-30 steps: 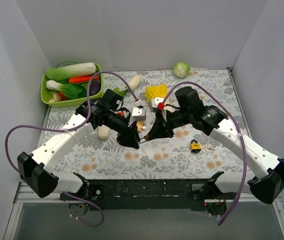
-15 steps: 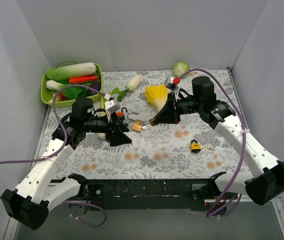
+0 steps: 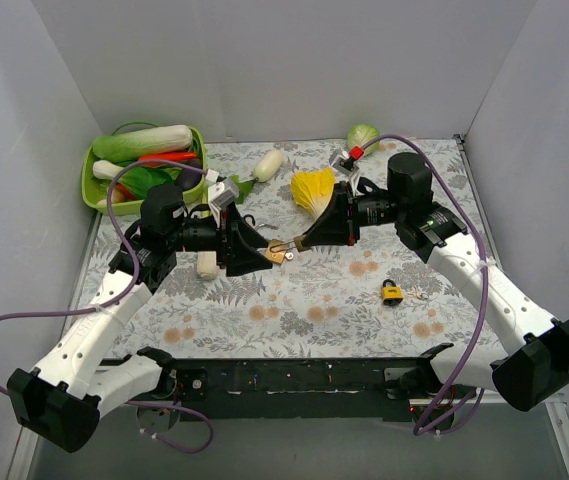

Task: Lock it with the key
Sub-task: Lock the lock.

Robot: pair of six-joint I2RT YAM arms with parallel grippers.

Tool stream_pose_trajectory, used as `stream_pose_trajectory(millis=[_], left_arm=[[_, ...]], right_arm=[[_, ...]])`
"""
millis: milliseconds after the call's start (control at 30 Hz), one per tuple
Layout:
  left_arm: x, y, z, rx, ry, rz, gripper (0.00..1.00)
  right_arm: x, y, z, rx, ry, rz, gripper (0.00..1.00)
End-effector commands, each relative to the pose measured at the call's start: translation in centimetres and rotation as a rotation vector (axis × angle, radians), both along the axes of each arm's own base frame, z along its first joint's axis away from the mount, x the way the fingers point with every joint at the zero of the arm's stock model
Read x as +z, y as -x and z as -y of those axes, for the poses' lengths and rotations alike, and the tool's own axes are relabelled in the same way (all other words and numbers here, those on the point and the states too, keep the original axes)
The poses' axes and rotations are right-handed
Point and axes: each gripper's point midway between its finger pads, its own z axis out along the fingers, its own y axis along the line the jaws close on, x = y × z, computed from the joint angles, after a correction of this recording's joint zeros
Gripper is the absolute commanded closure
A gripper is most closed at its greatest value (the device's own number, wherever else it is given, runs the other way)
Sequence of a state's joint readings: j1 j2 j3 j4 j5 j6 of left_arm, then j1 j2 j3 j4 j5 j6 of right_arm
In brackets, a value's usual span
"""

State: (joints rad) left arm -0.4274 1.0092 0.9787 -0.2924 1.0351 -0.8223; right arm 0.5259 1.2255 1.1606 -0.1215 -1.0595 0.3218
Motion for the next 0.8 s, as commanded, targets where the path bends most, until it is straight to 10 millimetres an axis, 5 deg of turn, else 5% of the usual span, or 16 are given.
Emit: stream_pose_trajectory(millis=[0,367,667,767], left_arm=[[1.1,-0.2,0.4,-0.003,0.030,0.043,0.37],[0.8,-0.1,2.0,-0.028,0.017,0.067,0.49],[1.0,0.8,2.2,-0.081,0.029,0.060,0.99],[1.2,1.3,2.2,-0.102,0.036,0.051,1.00]], right_arm=[[1.8,0.8,0.0,0.036,-0.055,0.023,0.99],[2.1,1.4,-0.1,0.053,-0.069,0.007,0.99],[2.1,1.1,-0.1,0.039,-0.069,0.024,0.99],[1.4,1.1,0.0,0.045,-0.037,0.051,0.96]])
